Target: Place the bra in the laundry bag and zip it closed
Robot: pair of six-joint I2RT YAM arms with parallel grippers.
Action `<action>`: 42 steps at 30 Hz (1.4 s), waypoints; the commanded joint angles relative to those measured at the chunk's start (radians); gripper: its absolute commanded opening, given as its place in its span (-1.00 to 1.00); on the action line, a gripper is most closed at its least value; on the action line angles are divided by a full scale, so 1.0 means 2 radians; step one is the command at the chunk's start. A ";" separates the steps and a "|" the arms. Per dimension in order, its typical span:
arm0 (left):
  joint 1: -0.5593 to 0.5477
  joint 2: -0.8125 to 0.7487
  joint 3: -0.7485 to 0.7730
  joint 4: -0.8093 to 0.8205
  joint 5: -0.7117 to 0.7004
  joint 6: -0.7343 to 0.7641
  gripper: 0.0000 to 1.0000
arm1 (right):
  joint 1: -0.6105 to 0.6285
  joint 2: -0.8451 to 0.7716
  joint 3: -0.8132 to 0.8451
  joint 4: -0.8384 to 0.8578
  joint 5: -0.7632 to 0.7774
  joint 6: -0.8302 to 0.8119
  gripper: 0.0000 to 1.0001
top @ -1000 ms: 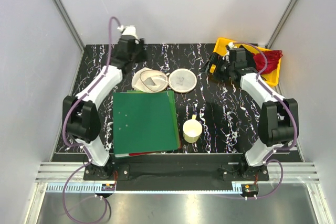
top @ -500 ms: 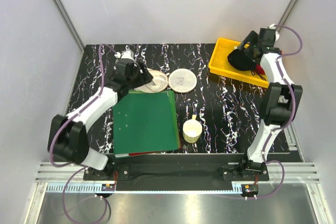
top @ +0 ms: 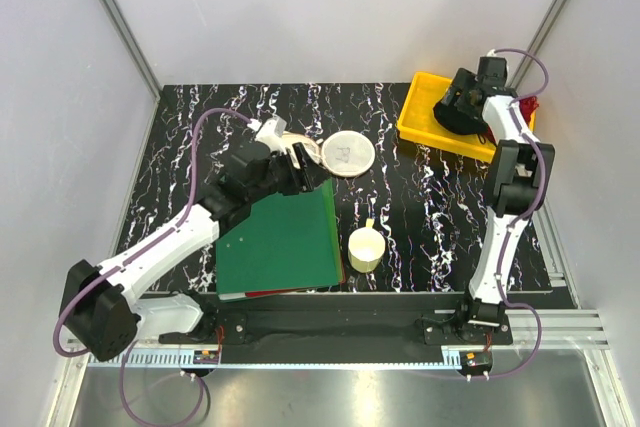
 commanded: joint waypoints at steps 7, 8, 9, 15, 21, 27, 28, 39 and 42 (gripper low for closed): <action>-0.017 -0.037 -0.006 -0.004 0.016 0.018 0.36 | 0.087 0.041 0.035 0.002 0.190 -0.201 0.99; -0.017 -0.038 -0.008 -0.005 0.014 0.018 0.36 | 0.097 0.048 0.044 0.002 0.199 -0.211 0.99; -0.017 -0.041 -0.009 -0.005 0.014 0.019 0.36 | 0.099 0.056 0.052 0.001 0.222 -0.221 0.99; -0.017 -0.052 -0.012 -0.012 0.002 0.024 0.36 | 0.102 0.119 0.124 -0.043 0.276 -0.230 0.99; -0.017 -0.057 -0.008 -0.020 -0.006 0.032 0.36 | 0.102 0.153 0.167 -0.060 0.297 -0.231 0.46; -0.017 -0.058 0.001 -0.032 -0.003 0.034 0.37 | 0.108 0.126 0.195 -0.096 0.322 -0.222 -0.51; -0.017 -0.058 0.002 -0.033 0.002 0.033 0.36 | 0.112 0.096 0.181 -0.096 0.327 -0.224 -0.63; -0.034 -0.026 0.030 -0.038 0.053 0.023 0.36 | 0.162 -0.229 -0.074 -0.150 0.338 -0.119 -1.00; -0.047 -0.009 0.047 -0.040 0.056 0.015 0.36 | 0.182 -0.327 -0.157 -0.186 0.321 -0.080 -1.00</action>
